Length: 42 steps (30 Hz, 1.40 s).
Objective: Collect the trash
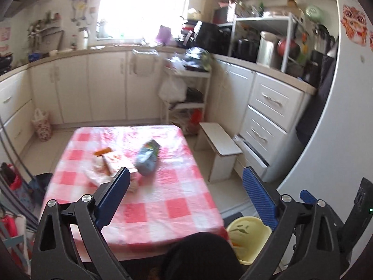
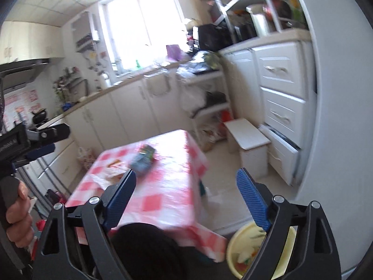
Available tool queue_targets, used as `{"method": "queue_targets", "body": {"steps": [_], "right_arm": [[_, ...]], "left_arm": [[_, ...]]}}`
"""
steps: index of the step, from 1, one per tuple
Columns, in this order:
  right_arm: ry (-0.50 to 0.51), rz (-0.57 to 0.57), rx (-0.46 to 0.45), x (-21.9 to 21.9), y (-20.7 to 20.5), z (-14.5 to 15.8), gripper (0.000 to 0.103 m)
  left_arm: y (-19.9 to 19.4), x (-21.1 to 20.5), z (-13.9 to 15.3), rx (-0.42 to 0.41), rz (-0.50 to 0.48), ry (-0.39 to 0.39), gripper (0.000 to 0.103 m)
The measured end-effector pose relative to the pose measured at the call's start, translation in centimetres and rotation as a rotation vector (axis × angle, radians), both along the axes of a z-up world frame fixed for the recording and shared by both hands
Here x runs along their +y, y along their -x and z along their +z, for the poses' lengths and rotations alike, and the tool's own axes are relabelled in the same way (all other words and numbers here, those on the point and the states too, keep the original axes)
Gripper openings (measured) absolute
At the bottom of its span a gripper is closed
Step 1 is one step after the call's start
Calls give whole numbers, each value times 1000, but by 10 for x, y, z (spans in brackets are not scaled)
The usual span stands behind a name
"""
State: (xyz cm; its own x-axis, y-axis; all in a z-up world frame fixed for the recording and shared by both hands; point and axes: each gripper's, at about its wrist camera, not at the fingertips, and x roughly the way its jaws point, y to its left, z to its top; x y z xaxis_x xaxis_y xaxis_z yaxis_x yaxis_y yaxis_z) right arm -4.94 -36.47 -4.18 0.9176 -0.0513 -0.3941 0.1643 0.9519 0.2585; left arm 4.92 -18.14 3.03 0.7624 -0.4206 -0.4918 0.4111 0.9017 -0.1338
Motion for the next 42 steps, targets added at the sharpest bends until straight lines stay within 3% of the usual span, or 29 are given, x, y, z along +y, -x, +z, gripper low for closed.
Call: {"method": "queue_targets", "body": {"steps": [7, 15, 34, 42], "right_arm": [[89, 108, -69, 61, -13, 37, 86], [156, 166, -93, 102, -22, 55, 90], [202, 258, -117, 151, -29, 66, 90], [193, 262, -63, 150, -53, 51, 91]], "left_arm": [[4, 72, 23, -82, 122, 13, 96], [-3, 137, 31, -68, 221, 81, 96], [2, 176, 28, -80, 291, 96, 96], [-18, 201, -6, -10, 351, 30, 96]]}}
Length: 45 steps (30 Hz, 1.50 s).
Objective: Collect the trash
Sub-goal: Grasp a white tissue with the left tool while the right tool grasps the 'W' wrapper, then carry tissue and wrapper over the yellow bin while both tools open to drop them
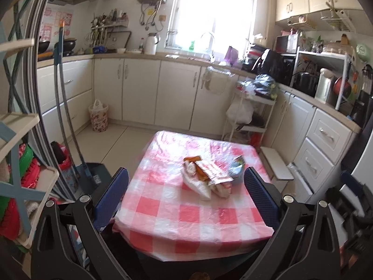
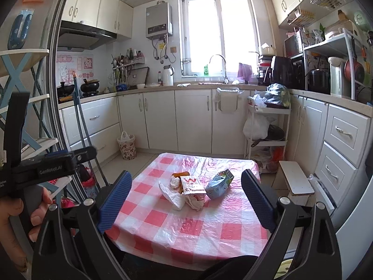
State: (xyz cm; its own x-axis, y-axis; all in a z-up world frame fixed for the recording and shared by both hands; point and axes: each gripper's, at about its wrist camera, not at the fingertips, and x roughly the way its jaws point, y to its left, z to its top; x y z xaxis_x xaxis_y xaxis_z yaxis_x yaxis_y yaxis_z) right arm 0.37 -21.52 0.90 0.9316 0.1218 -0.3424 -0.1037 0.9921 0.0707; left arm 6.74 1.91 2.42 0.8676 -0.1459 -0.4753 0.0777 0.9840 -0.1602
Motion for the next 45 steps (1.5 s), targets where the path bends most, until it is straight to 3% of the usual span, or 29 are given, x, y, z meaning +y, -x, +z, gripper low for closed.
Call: {"method": "queue_targets", "body": {"steps": [11, 17, 21, 26, 27, 28, 29, 30, 32, 33, 34, 35, 36, 37, 38, 39, 45], "right_arm": [[1, 40, 224, -15, -93, -68, 90], [31, 126, 318, 1, -166, -94, 85], [116, 197, 392, 31, -232, -110, 85], [237, 250, 562, 58, -302, -154, 84], [222, 253, 595, 55, -310, -161, 81], [178, 263, 634, 50, -317, -167, 63], [114, 269, 673, 42, -323, -171, 37], [82, 265, 679, 36, -325, -172, 20], [52, 256, 673, 25, -327, -169, 5], [25, 255, 661, 17, -326, -164, 4], [5, 251, 646, 11, -323, -160, 3], [-15, 247, 629, 6, -320, -155, 2], [-44, 250, 612, -1, -315, -148, 2], [-67, 254, 595, -5, -311, -143, 2], [-92, 257, 575, -11, -305, -136, 2], [-123, 262, 551, -17, -299, -127, 2], [-262, 296, 439, -45, -255, -82, 2]], "left_arm": [[-72, 20, -80, 218, 32, -26, 96], [-119, 8, -121, 328, 9, 25, 96], [-141, -7, -144, 370, -3, 47, 96], [-170, -26, -164, 397, -8, 70, 96], [-178, -31, -168, 400, -6, 75, 96], [-185, -34, -172, 401, -4, 82, 96], [-196, -39, -176, 405, -1, 93, 96], [-205, -43, -180, 409, 3, 99, 96], [-222, -51, -189, 423, 12, 103, 95], [-232, -56, -195, 439, 11, 106, 94], [-242, -63, -202, 461, -2, 106, 85], [-250, -69, -209, 486, -17, 100, 68], [-255, -73, -214, 498, -26, 94, 60], [-257, -76, -214, 475, -26, 73, 45], [-262, -78, -217, 508, -72, 102, 13], [-263, -76, -218, 526, -88, 131, 8], [-234, -54, -186, 447, -109, 143, 4]]}}
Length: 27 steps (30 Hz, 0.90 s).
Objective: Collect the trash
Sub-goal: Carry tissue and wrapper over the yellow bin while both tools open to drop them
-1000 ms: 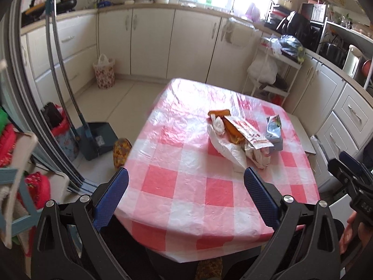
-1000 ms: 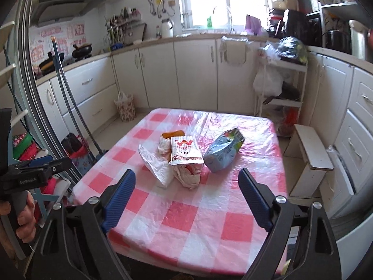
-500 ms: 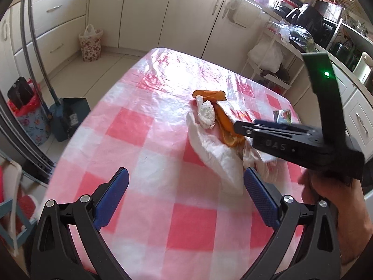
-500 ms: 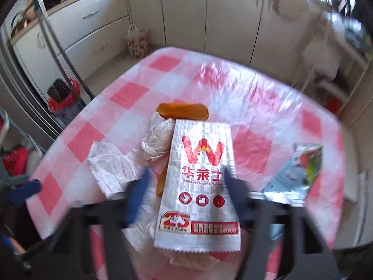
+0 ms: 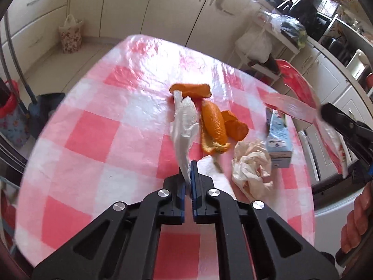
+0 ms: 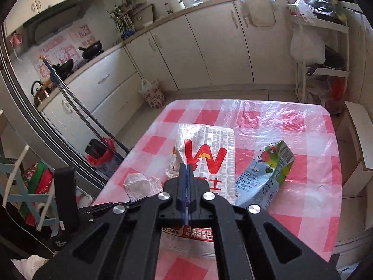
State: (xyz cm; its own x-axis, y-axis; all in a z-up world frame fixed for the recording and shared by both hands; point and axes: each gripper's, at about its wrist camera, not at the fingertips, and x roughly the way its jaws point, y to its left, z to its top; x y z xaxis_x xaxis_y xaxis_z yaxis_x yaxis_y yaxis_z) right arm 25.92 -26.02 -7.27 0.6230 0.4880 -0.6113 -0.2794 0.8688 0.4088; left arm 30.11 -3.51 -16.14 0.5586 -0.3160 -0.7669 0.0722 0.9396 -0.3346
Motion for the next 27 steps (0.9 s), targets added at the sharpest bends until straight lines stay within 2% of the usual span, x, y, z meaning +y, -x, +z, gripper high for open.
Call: {"method": "queue_targets", "body": {"steps": [5, 9, 13, 17, 21, 24, 27], "right_arm": [[-97, -24, -32, -21, 43, 17, 2], [-95, -74, -74, -41, 84, 27, 2], [-89, -170, -98, -79, 134, 28, 2], [-76, -301, -78, -130, 193, 13, 2], [-88, -449, 7, -184, 252, -27, 2], [-133, -545, 74, -218, 288, -60, 2], [-166, -617, 124, -244, 311, -88, 2]], "left_arm": [[36, 9, 38, -70, -15, 19, 4], [64, -1, 72, -127, -72, 54, 4], [89, -25, 97, -145, -165, 124, 4], [118, -81, 123, -161, -314, 165, 4], [152, -158, 134, -152, -486, 174, 4], [180, -224, 129, -130, -612, 140, 4], [201, -279, 109, -81, -703, 107, 4]]}}
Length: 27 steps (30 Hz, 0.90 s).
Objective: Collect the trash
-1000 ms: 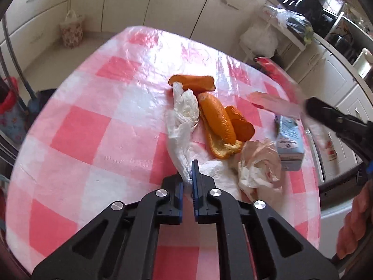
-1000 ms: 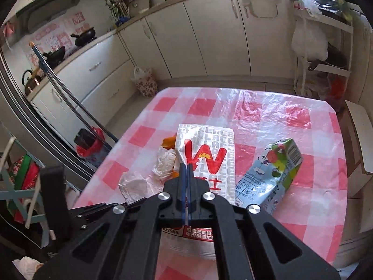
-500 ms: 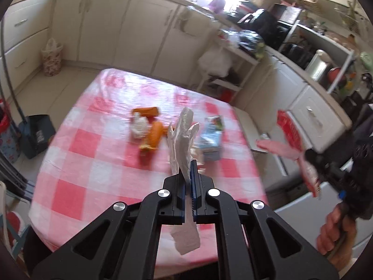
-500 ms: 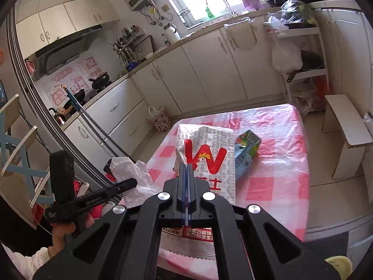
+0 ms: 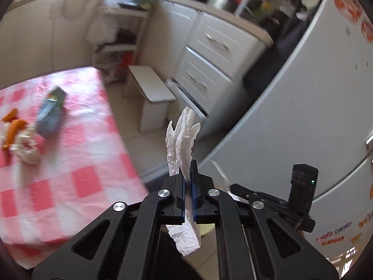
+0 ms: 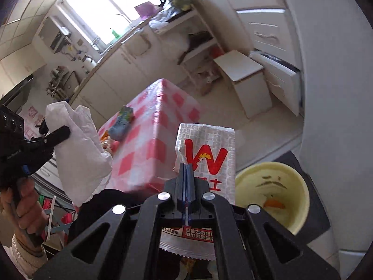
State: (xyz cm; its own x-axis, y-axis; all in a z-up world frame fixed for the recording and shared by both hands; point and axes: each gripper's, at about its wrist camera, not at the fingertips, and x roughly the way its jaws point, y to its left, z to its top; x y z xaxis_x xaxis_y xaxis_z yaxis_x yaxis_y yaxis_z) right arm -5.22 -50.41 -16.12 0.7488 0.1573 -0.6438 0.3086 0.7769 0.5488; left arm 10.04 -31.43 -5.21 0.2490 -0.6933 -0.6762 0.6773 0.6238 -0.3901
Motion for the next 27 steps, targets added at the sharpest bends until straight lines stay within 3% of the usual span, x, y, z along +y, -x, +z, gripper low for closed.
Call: {"method": "queue_targets", "body": {"steps": [5, 11, 13, 14, 15, 16, 17, 18, 21, 24, 27], "right_arm": [[-88, -66, 42, -24, 14, -43, 2], [-209, -116, 99, -37, 7, -96, 2], [-253, -145, 135, -42, 7, -112, 3], [-274, -167, 149, -45, 7, -118, 16], [-288, -195, 160, -47, 9, -123, 46], [-286, -218, 160, -47, 12, -123, 56], [-282, -226, 154, -48, 14, -122, 59], [-282, -218, 152, -47, 14, -120, 59], [-231, -213, 144, -44, 15, -103, 59], [-109, -192, 107, -36, 10, -74, 59], [57, -141, 48, -16, -6, -27, 62]], "left_arm": [[23, -76, -45, 24, -84, -134, 4], [24, -133, -103, 81, -116, -333, 5], [23, -142, -117, 87, -111, -383, 12], [22, -144, -120, 92, -109, -393, 22], [21, -143, -118, 88, -100, -395, 28], [21, -140, -115, 74, -91, -385, 42], [21, -136, -108, 49, -78, -373, 53], [18, -133, -104, 28, -65, -372, 56], [12, -123, -90, -3, -37, -343, 58], [5, -89, -61, -69, 33, -272, 61], [-9, -37, -31, -158, 147, -211, 72]]}}
